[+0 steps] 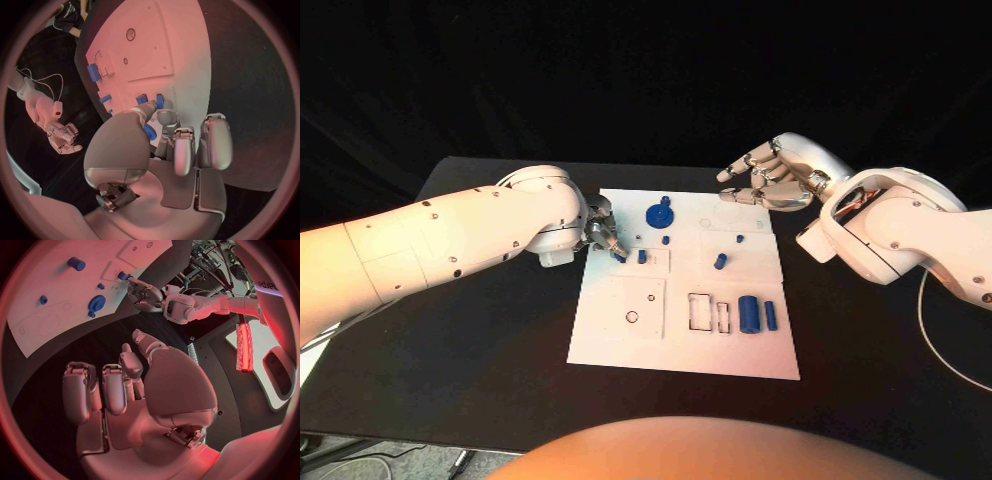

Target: Assemble the parts on the task board

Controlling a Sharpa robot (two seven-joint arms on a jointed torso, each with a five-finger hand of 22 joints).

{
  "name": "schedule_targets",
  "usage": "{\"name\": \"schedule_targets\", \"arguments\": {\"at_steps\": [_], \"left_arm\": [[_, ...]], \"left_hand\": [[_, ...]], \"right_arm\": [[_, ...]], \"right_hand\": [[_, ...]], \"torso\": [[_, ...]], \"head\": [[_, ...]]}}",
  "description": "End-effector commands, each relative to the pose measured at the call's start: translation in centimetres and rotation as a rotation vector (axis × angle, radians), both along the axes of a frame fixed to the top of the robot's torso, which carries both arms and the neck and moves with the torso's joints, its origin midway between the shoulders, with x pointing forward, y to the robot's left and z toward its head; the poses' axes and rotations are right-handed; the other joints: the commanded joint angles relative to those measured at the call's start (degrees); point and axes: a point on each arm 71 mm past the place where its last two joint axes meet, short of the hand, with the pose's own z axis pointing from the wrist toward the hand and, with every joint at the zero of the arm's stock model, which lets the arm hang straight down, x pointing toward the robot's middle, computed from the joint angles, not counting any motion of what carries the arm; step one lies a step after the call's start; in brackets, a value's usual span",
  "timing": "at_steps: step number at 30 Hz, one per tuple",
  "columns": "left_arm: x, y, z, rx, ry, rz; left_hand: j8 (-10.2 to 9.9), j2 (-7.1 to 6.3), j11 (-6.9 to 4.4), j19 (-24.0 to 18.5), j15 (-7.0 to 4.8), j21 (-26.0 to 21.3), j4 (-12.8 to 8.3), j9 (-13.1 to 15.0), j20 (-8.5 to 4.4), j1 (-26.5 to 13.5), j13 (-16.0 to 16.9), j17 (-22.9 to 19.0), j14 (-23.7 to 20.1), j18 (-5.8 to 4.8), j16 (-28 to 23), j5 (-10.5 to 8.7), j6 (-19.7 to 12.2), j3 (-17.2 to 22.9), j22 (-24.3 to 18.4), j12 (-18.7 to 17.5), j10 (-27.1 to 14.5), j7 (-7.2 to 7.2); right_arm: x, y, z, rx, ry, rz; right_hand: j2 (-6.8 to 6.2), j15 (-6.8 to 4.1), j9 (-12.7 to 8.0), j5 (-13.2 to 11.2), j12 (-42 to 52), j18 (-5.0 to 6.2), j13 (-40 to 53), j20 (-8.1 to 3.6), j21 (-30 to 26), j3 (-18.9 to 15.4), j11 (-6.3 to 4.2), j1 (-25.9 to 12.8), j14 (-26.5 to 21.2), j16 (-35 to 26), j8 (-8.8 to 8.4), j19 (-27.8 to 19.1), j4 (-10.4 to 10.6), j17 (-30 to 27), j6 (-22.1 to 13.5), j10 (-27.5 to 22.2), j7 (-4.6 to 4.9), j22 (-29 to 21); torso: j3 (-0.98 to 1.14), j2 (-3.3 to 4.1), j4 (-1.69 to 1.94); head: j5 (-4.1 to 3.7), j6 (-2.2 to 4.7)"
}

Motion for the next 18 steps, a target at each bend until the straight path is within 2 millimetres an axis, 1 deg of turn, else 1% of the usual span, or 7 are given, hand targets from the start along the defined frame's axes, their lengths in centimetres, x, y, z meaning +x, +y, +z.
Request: {"name": "schedule_targets", "arguments": {"at_steps": [1,8,13,15,18], "left_arm": [[-0.12,0.05,-0.27,0.035,0.020,-0.012],[-0.13,0.00,-0.35,0.038,0.023,-0.011],[-0.16,-0.12,-0.39,0.035,0.029,-0.012],[-0.16,-0.24,-0.42,0.034,0.033,-0.012],[-0.13,-0.40,-0.48,0.038,0.040,-0.011]], "left_hand": [[0.4,0.36,0.06,1.6,-0.23,0.1,-5.6,0.9,-0.25,0.1,0.1,15.1,5.8,-0.38,0.2,0.21,0.0,6.1,7.2,0.2,0.3,-0.49],[0.4,0.30,0.05,1.7,-0.23,0.1,-5.7,0.9,-0.25,0.1,0.2,15.1,5.8,-0.39,0.2,0.18,0.0,6.2,7.2,0.2,0.4,-0.51],[0.6,0.07,0.02,1.7,-0.25,0.2,-5.7,1.0,-0.26,-0.3,0.4,15.1,5.8,-0.41,0.2,0.10,0.3,6.4,7.3,0.5,0.6,-0.58],[0.8,-0.17,-0.06,1.7,-0.31,0.3,-5.6,1.0,-0.29,-1.0,0.6,15.1,5.8,-0.44,0.2,0.08,0.6,6.5,7.4,0.6,0.8,-0.73],[1.1,-0.59,-0.29,1.8,-0.46,0.5,-4.9,1.1,-0.38,-2.5,0.8,15.1,5.8,-0.48,0.2,0.26,1.2,6.1,7.6,0.8,1.1,-1.05]], "right_arm": [[-0.09,0.16,-0.05,-0.003,0.004,0.015],[-0.11,0.16,-0.05,-0.003,0.005,0.015],[-0.13,0.17,-0.05,-0.002,0.005,0.016],[-0.14,0.18,-0.04,-0.002,0.005,0.016],[-0.17,0.21,-0.04,-0.002,0.005,0.017]], "right_hand": [[0.39,-0.15,-0.1,0.2,-0.1,0.81,-0.1,-0.16,-0.3,-0.1,-0.13,0.0,3.8,-0.2,0.15,-0.4,0.1,5.1,0.3,-0.4,0.10,2.4],[0.39,-0.15,-0.1,0.2,-0.1,0.81,-0.1,-0.16,-0.3,-0.1,-0.13,0.0,3.8,-0.2,0.15,-0.4,0.1,5.1,0.3,-0.4,0.10,2.4],[0.39,-0.15,-0.1,0.2,-0.1,0.81,-0.1,-0.16,-0.3,-0.1,-0.13,0.0,3.8,-0.2,0.15,-0.4,0.1,5.1,0.3,-0.4,0.10,2.4],[0.39,-0.15,-0.1,0.2,-0.1,0.81,-0.1,-0.16,-0.3,-0.1,-0.13,0.0,3.8,-0.2,0.15,-0.4,0.1,5.1,0.3,-0.4,0.10,2.4],[0.39,-0.15,-0.1,0.2,-0.1,0.81,-0.1,-0.16,-0.3,-0.1,-0.13,0.0,3.8,-0.2,0.15,-0.4,0.1,5.1,0.3,-0.4,0.10,2.4]], "torso": [[-0.03,0.02,0.01],[-0.01,0.01,-0.05],[0.00,0.02,0.01],[0.00,0.03,0.05],[0.01,0.02,-0.01]], "head": [[0.03,-0.03],[0.09,-0.08],[-0.02,-0.10],[-0.04,-0.12],[0.00,-0.14]]}}
